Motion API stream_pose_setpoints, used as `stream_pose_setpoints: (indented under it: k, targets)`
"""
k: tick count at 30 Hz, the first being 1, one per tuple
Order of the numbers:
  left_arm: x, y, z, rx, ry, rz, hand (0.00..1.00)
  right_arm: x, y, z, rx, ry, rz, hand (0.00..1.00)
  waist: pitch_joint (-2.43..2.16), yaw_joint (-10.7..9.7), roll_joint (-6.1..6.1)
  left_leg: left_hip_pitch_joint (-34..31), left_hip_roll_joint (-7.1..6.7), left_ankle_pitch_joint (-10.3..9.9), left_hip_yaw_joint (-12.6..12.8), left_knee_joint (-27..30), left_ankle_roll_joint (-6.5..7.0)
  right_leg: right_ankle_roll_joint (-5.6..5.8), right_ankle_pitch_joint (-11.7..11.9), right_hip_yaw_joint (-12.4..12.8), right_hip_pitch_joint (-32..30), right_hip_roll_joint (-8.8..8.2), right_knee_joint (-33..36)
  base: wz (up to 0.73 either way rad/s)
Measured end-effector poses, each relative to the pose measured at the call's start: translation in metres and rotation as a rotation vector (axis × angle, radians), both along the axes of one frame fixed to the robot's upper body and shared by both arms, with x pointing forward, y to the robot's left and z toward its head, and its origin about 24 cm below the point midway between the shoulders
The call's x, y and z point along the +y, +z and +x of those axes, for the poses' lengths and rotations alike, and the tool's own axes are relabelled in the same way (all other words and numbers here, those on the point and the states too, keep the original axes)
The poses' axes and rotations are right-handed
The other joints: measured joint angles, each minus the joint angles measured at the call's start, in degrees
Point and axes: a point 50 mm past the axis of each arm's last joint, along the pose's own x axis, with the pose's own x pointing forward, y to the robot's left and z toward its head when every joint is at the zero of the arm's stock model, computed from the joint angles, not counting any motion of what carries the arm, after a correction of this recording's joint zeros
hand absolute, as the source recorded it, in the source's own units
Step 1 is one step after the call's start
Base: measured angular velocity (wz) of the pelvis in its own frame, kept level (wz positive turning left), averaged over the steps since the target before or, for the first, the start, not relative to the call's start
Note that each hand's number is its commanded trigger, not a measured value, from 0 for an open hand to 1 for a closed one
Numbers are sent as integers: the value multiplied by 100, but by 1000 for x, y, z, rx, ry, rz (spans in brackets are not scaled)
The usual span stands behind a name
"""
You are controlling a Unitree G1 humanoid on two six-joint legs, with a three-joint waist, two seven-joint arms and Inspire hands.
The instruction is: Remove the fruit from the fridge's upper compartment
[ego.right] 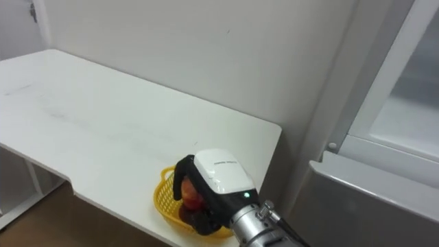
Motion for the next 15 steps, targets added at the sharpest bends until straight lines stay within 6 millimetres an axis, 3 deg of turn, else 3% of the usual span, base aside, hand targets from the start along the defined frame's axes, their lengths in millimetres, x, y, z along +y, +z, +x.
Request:
stream_pose_setpoints:
  k: [1, 2, 4, 15]
  targets:
    - [-1, 0, 0, 1, 0, -2, 0, -1, -2, 0, 10, -3, 3, 95, 11, 5, 15, -8, -1, 0, 0, 2, 0, 0, 0, -1, 0, 1, -15, 0]
    - [-1, 0, -1, 4, -1, -5, 0, -1, -3, 1, 22, -3, 4, 77, 19, 4, 27, -11, -2, 0, 0, 4, 0, 0, 0, -1, 1, 1, -23, 0]
    - [-1, 0, -1, 5, 0, -5, 0, -2, -5, 1, 37, -5, 5, 0, 26, 1, 39, -15, -2, 0, 1, 3, 0, 0, 0, -1, 0, 2, -29, 0]
    - [-1, 0, 1, -2, -2, -2, 0, -1, 1, 5, 44, -5, 32, 0, 12, -3, 90, -17, -3, 0, 4, 20, 0, 0, 0, 4, 1, 4, -35, 0]
